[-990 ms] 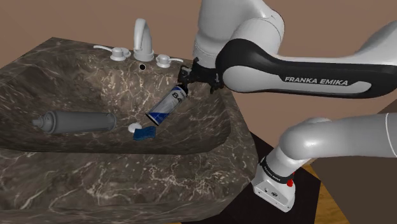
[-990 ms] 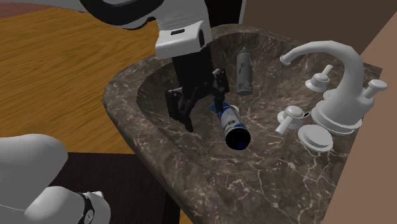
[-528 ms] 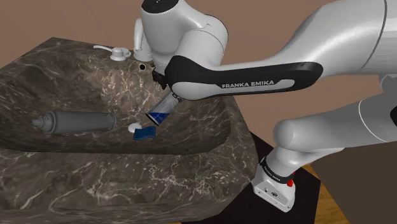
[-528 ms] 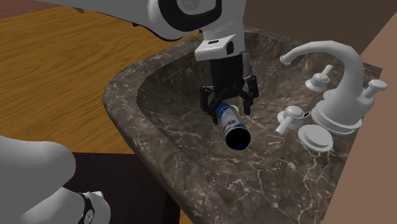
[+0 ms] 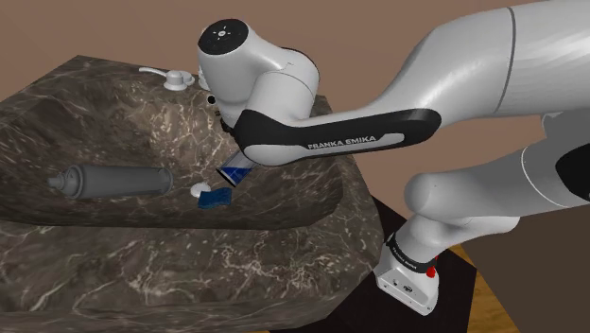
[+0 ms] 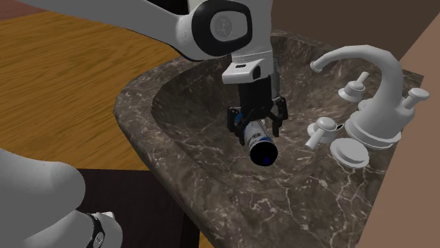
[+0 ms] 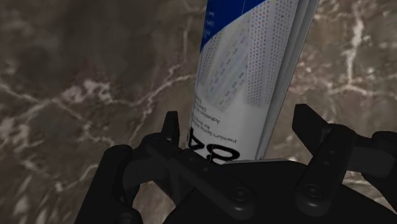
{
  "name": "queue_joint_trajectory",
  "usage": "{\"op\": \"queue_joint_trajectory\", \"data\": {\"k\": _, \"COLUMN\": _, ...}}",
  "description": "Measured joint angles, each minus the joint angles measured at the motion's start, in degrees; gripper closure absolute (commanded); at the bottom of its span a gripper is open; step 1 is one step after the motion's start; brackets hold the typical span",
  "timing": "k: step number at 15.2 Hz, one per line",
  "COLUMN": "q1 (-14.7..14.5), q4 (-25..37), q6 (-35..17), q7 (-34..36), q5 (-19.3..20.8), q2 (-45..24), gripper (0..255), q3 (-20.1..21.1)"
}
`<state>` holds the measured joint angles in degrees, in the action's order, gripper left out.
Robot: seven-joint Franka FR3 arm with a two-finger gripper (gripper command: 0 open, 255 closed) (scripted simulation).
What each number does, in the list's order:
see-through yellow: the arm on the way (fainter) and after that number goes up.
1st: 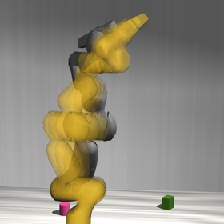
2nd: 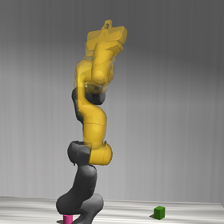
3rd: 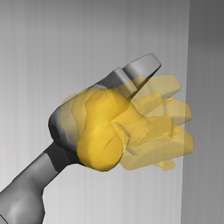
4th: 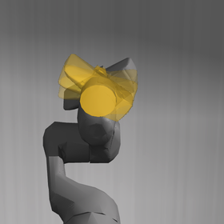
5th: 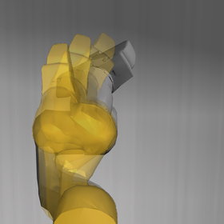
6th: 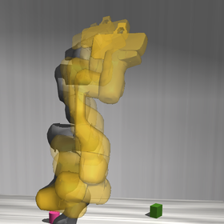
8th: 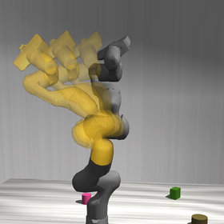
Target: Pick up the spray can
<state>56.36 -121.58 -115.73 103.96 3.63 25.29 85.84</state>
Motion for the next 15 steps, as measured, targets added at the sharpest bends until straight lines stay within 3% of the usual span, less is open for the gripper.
{"op": "queue_joint_trajectory", "data": {"k": 1, "q1": 0.57, "q4": -0.19, "q6": -0.42, "q7": 0.16, "q5": -0.05, "q2": 0.02, "gripper": 0, "q3": 0.66}}
{"op": "queue_joint_trajectory", "data": {"k": 2, "q1": 0.72, "q4": -0.36, "q6": -0.66, "q7": 0.26, "q5": -0.09, "q2": 0.05, "gripper": 255, "q3": 0.91}}
{"op": "queue_joint_trajectory", "data": {"k": 12, "q1": 0.91, "q4": -0.42, "q6": -0.92, "q7": 0.36, "q5": -0.16, "q2": 0.08, "gripper": 255, "q3": 1.21}}
{"op": "queue_joint_trajectory", "data": {"k": 15, "q1": -0.36, "q4": 0.45, "q6": 0.57, "q7": 0.00, "q5": -0.03, "q2": 0.00, "gripper": 255, "q3": -0.29}}
